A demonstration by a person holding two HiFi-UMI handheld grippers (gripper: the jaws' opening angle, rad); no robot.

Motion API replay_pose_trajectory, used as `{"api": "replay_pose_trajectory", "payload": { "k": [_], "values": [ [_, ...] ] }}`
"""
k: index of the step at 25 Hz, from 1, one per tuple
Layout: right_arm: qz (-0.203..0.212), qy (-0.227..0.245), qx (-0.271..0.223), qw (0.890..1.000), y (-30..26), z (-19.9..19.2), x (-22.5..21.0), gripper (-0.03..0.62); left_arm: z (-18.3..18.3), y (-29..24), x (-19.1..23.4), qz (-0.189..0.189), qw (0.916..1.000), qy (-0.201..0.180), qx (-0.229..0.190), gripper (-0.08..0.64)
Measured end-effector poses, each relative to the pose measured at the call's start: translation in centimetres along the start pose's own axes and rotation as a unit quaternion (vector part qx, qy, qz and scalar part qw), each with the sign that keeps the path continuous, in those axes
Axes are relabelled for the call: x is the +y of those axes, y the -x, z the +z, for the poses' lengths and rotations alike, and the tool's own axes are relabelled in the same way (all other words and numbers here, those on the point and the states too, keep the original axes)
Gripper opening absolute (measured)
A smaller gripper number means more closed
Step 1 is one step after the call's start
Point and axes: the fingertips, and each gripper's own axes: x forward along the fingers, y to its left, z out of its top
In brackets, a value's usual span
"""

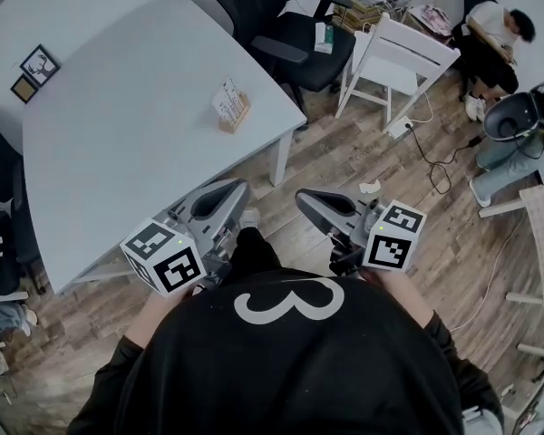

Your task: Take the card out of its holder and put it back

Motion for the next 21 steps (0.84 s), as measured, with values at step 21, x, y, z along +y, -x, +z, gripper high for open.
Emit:
{"api": "replay_pose_trajectory", "payload": {
  "k": [21],
  "values": [
    [0.0, -0.005, -0.003, 1.0, -0.4, 0.2, -0.8, 0.008, -0.3, -1.1, 0.7, -0.002, 0.9999, 0.004, 0.015, 0.014]
  ]
}}
